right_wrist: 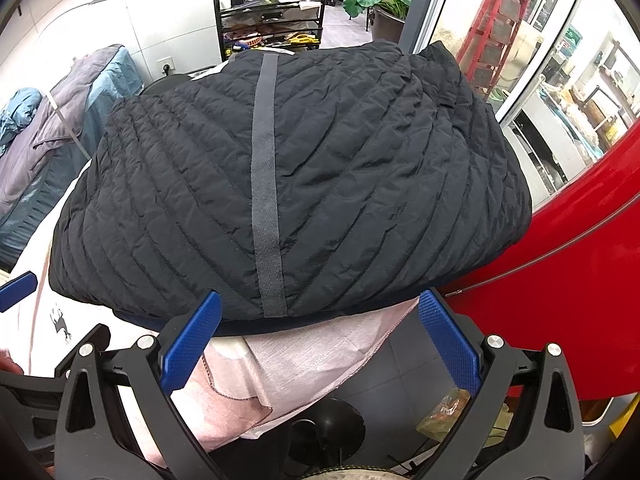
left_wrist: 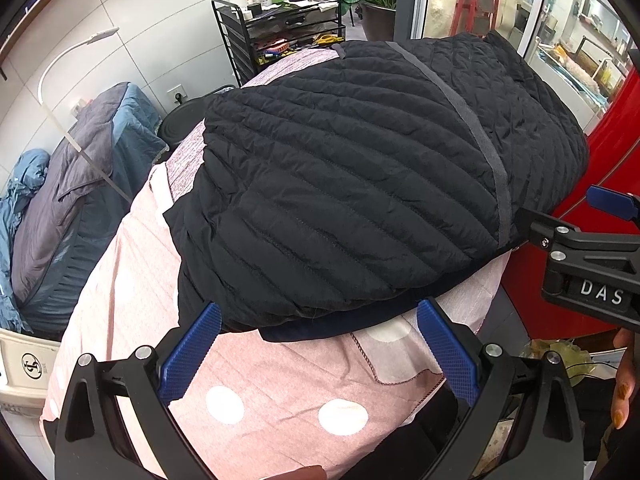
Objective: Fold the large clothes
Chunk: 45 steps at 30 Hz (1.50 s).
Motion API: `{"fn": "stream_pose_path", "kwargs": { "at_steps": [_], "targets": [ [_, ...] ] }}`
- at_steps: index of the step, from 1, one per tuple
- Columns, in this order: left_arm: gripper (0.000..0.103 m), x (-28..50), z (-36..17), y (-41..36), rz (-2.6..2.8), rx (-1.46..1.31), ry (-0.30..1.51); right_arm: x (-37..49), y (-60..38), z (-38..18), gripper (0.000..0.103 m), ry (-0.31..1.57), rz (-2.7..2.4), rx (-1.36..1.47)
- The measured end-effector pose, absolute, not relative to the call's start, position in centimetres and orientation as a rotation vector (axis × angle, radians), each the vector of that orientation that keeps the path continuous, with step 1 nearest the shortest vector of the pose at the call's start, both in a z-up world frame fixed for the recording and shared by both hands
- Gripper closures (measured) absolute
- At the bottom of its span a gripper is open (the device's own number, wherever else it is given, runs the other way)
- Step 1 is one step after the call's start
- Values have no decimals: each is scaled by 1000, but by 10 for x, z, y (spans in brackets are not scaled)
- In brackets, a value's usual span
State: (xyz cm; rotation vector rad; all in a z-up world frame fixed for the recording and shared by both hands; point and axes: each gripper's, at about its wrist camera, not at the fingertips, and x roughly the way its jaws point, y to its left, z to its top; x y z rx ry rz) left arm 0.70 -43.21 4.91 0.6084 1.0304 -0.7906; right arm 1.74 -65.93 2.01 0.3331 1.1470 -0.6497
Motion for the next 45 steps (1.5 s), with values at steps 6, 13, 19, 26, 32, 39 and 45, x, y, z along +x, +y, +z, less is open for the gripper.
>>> {"fn": "stream_pose_path", "kwargs": {
  "at_steps": [6,13,19,26,32,39,45],
  "targets": [
    [6,6,50,-432,-791,611,1029,17,-656,22,6,1141,-647,330],
    [6,4,50,-434,-795,620,1027,18,-654,22,6,1140,-642,324],
    [6,3,51,-433,-795,620,1022,18,-650,26,6,1131,-646,311],
    [6,3,53,-433,-797,622,1017,19,-646,29,6,1124,-647,291],
    [6,3,53,-433,-796,624,1015,19,-643,33,6,1115,-652,275],
    [6,2,54,-433,-795,625,1013,19,-641,36,6,1110,-655,267],
    [6,2,54,-433,-795,624,1014,19,-641,36,6,1111,-655,266]
  ]
}}
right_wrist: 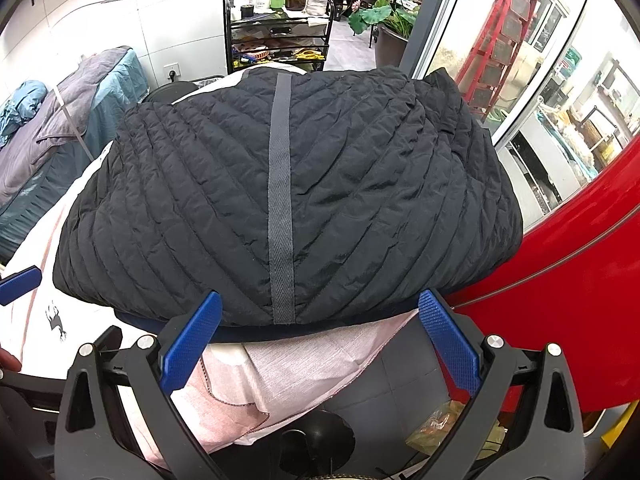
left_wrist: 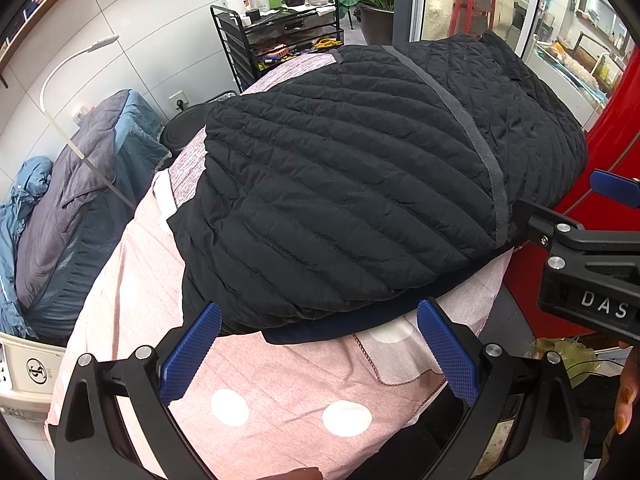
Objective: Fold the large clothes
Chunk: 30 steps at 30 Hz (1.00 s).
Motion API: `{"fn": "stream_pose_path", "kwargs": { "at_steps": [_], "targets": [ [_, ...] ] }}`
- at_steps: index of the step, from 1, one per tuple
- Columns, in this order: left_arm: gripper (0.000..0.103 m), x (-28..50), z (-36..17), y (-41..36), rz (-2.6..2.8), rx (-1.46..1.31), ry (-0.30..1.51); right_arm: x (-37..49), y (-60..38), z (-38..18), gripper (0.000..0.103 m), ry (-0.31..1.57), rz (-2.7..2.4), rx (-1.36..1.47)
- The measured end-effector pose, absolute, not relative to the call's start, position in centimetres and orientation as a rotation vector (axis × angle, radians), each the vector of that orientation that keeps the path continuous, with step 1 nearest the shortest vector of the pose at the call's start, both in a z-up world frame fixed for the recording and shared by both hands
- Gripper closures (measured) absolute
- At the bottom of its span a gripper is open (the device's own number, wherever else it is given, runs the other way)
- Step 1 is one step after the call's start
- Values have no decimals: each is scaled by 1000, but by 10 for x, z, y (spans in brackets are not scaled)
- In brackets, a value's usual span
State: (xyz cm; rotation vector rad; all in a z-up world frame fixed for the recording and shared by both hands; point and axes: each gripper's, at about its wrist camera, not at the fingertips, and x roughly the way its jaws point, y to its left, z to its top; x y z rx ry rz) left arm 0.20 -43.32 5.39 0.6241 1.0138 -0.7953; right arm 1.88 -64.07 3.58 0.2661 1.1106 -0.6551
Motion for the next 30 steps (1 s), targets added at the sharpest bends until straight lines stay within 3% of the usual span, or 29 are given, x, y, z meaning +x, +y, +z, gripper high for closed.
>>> {"fn": "stream_pose_path", "kwargs": {
  "at_steps": [30],
  "targets": [
    [6,-4,61,-432,-799,627,934,16,-639,36,6,1110,-660,268]
  ]
}}
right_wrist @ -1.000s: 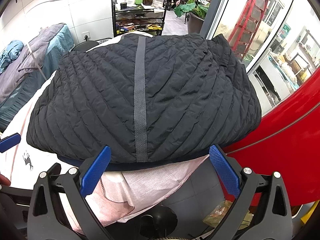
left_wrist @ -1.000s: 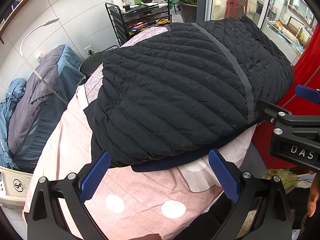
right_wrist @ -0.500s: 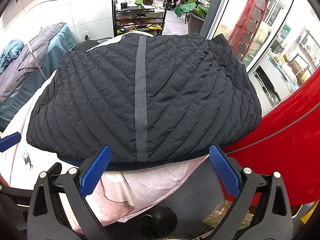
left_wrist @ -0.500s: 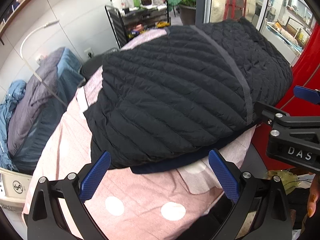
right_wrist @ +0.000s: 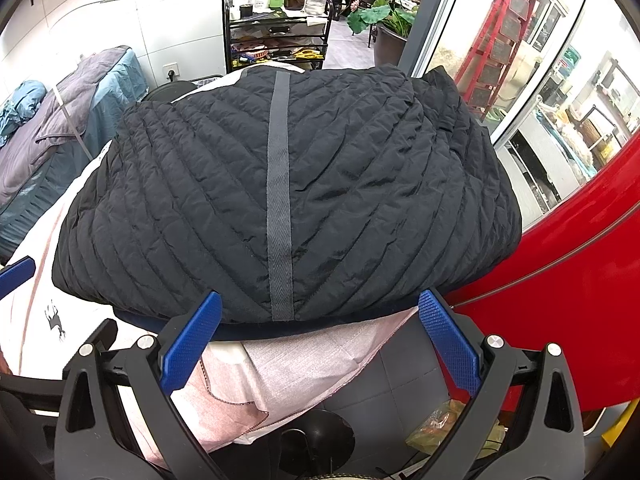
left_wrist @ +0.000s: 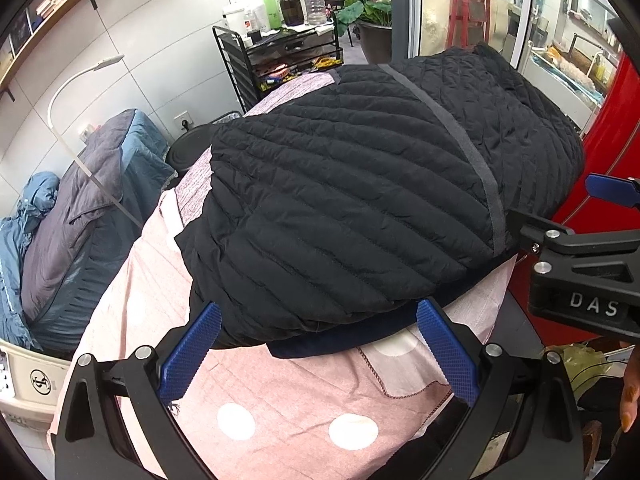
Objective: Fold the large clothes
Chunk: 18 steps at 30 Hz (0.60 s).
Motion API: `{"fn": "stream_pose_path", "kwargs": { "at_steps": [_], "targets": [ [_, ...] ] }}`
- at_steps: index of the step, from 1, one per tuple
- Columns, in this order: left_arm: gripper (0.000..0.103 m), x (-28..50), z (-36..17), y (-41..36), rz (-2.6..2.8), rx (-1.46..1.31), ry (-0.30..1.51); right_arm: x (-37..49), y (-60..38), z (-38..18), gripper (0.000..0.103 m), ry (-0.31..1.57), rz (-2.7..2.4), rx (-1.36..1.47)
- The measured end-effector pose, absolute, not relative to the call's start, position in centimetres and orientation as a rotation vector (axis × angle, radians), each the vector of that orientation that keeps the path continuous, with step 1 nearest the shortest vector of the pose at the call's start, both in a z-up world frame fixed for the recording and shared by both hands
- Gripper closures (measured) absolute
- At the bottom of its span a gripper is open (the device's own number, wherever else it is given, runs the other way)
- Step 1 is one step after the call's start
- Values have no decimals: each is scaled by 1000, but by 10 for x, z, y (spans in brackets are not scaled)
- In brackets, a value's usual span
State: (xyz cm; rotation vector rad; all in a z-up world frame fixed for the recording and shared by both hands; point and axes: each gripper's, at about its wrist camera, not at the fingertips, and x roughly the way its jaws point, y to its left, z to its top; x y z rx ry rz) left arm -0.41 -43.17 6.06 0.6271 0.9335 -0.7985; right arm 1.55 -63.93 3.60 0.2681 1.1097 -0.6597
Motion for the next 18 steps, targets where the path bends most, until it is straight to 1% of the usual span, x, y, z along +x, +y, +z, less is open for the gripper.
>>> {"fn": "stream_pose_path", "kwargs": {
  "at_steps": [4,18],
  "targets": [
    [6,1,57,-432,-793,610,982,15,-639,36,6,1109,-661,269],
    [6,-3,56,-432,-793,621,981,13,-639,36,6,1110,-662,271]
  ]
}}
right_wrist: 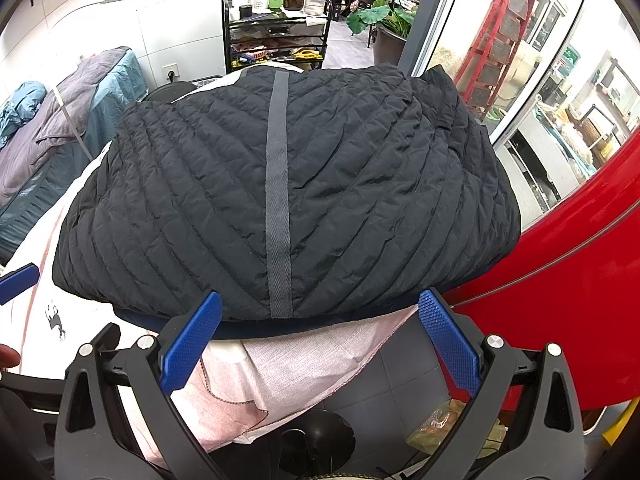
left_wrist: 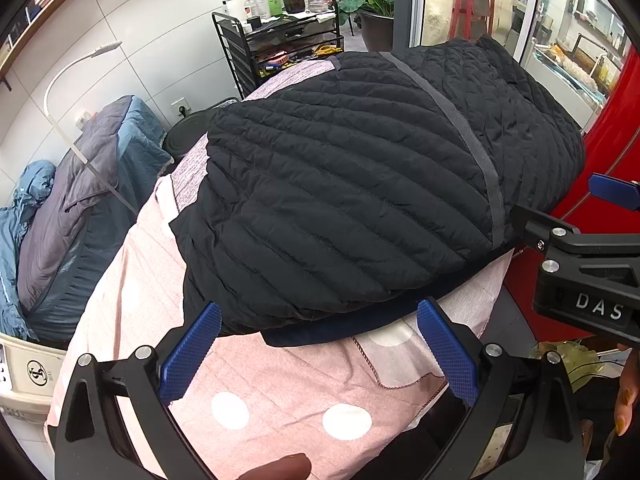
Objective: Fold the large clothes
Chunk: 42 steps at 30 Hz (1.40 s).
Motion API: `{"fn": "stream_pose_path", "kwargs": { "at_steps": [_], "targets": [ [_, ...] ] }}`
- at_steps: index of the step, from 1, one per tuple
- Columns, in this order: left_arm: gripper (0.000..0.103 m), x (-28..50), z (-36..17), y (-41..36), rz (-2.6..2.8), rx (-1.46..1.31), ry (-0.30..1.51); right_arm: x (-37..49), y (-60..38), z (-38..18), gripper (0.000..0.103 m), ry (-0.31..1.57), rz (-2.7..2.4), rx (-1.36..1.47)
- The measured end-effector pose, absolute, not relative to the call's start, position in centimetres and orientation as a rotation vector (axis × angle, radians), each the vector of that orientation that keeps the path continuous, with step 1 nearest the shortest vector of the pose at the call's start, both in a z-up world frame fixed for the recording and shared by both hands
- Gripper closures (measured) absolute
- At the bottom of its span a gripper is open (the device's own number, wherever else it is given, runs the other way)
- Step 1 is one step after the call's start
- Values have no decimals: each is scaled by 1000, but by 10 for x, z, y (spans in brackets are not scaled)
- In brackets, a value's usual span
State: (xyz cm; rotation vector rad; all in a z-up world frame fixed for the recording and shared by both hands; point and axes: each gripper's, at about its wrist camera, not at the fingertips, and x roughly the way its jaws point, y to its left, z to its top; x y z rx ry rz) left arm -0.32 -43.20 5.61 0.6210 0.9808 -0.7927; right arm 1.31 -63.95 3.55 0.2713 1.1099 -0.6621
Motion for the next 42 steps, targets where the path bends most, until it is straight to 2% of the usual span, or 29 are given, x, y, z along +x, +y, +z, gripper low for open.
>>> {"fn": "stream_pose_path", "kwargs": {
  "at_steps": [42],
  "targets": [
    [6,-2,52,-430,-792,629,984,14,-635,34,6,1110,-658,272]
  ]
}}
